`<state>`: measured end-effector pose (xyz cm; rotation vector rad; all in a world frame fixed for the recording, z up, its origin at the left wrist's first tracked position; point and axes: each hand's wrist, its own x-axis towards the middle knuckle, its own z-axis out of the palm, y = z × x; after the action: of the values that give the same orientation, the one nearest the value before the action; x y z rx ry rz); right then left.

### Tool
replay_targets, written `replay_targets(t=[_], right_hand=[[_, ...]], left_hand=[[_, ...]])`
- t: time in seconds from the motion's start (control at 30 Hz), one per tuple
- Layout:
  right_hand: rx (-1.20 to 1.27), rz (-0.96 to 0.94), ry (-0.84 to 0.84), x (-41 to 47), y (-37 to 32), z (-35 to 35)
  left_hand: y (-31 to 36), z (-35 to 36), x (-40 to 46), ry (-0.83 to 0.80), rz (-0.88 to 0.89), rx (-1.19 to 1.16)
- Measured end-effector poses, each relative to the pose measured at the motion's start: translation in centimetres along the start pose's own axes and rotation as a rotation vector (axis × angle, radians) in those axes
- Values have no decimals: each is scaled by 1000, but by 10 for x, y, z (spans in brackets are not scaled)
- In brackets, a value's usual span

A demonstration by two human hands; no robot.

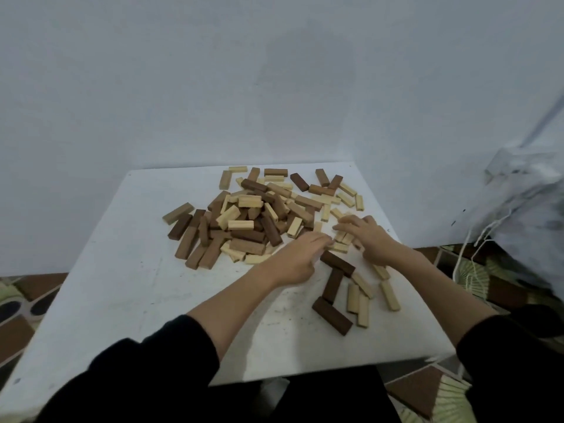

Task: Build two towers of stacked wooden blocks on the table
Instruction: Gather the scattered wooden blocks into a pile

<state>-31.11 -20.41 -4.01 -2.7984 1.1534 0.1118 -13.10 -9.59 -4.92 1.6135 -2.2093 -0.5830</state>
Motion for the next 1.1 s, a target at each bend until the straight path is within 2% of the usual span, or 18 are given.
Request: replay_targets(t=[0.17, 0.33, 0.5, 0.67, 0.9, 1.1], right_hand=[[-91, -45, -117, 8, 6, -5], [-126, -79, -146, 18, 9, -8], [-147, -43, -200, 22, 9, -15], [-106, 1, -132, 19, 3, -11], [112, 71, -58, 12, -1, -10], [454, 108, 103, 17, -23, -27]], left_hand=[[7, 10, 21, -110, 46, 124], [4, 14, 24, 3, 79, 226], [-1, 13, 22, -3, 40, 243], [-5, 14, 20, 14, -20, 229], [-7, 16, 14, 54, -51, 155], [-10, -4, -2, 263, -23, -42]])
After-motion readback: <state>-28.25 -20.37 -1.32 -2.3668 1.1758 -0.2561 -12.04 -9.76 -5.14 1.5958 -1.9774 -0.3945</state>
